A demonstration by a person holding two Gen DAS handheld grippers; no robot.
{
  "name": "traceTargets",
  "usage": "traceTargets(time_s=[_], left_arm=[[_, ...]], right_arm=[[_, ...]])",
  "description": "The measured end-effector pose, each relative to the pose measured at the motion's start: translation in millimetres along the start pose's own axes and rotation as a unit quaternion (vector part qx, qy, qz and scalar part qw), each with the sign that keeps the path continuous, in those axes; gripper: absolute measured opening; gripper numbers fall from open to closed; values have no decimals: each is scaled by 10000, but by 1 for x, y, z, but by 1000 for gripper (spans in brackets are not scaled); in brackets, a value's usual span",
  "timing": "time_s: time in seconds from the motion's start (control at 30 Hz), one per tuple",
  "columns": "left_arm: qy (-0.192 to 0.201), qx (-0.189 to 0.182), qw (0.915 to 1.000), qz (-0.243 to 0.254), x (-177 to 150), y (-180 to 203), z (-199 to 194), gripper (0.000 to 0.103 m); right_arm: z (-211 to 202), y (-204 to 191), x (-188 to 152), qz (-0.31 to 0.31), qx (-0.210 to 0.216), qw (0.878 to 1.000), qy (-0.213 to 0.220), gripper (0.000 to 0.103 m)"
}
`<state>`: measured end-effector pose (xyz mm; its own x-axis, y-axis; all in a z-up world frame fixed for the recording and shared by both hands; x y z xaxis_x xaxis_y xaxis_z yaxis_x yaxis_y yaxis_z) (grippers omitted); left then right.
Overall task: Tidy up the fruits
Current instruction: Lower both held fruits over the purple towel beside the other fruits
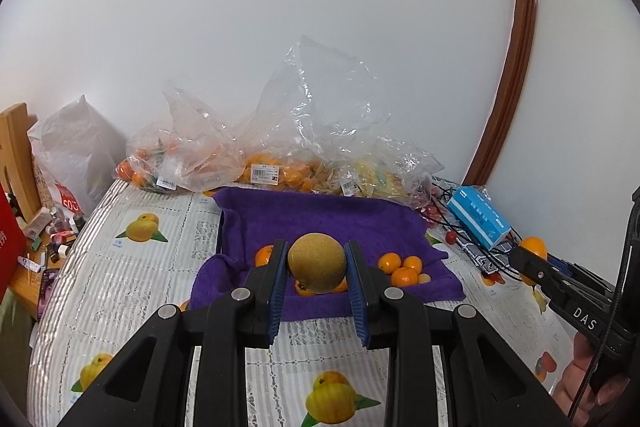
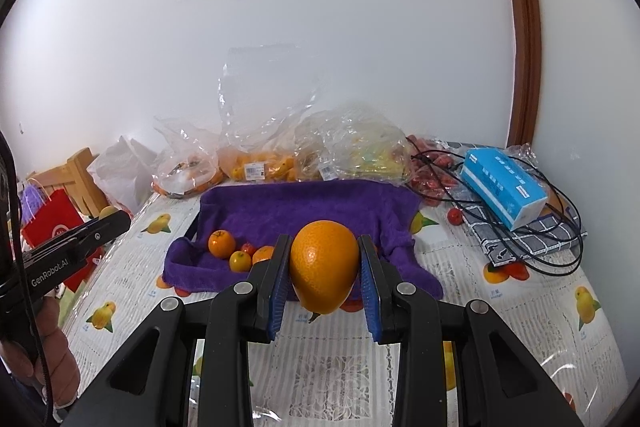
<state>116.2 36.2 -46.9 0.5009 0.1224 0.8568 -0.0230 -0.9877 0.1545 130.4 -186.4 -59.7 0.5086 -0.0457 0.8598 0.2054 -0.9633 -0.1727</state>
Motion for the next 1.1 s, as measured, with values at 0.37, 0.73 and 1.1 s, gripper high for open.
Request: traceTargets(time_s=[0.37, 0.73, 1.1], left_arm=[[-103, 79, 9999, -56, 6, -10, 18, 27], [-188, 190, 9996, -100, 12, -22, 31, 27], [-262, 271, 9992, -96, 23, -27, 49, 27]], right_arm=[[24, -6, 10, -9, 82, 9999, -113, 32], [48, -9, 16, -7, 86, 9996, -269, 32], [66, -12, 28, -4, 119, 9995, -302, 32]])
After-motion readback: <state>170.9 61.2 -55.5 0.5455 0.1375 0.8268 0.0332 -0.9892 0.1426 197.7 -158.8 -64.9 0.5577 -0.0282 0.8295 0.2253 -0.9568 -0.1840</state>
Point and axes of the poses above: each gripper's, at about its wrist camera, not at the fingertips, and z roughly the way its jaws point, y to its right, x to its top, the point moved 3 cm from there along z, roughly the way its jaws point, and after that the axes turned 3 degrees about z, right-handed, at the moved point
